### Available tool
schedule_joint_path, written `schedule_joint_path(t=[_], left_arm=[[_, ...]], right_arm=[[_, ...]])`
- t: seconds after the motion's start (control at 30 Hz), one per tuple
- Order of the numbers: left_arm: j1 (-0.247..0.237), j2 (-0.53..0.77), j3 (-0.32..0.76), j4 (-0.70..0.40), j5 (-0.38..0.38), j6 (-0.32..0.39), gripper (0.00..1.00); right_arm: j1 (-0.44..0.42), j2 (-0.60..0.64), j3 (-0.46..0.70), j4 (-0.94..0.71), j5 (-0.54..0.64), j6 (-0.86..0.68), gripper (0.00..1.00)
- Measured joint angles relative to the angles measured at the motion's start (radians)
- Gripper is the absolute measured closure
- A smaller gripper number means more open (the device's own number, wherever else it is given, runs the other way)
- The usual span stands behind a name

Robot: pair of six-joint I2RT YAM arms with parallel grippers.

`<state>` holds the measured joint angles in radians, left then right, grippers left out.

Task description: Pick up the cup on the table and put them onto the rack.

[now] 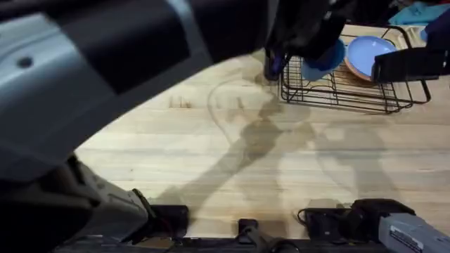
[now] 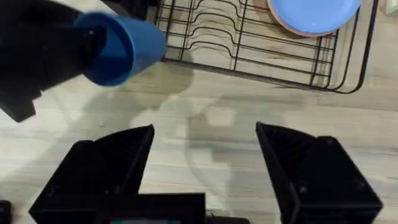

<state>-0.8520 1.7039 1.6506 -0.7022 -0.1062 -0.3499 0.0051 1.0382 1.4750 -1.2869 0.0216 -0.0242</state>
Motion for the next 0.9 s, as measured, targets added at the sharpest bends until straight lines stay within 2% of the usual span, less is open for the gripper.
schedule_joint_path(t=[0.17,0.27,0.9], left_arm=[[0.000,0.082,0.141,-0.076,-0.003,0.004,0.959],[0.000,0.133,0.186,-0.094,-0.003,0.004,0.959],[0.003,0.258,0.195,-0.032,-0.034,0.038,0.959]], right_arm=[[0.000,0.000,0.000,0.000,0.000,0.000,0.009],[0.000,0.000,0.000,0.000,0.000,0.000,0.009],[0.000,0.000,0.000,0.000,0.000,0.000,0.009]])
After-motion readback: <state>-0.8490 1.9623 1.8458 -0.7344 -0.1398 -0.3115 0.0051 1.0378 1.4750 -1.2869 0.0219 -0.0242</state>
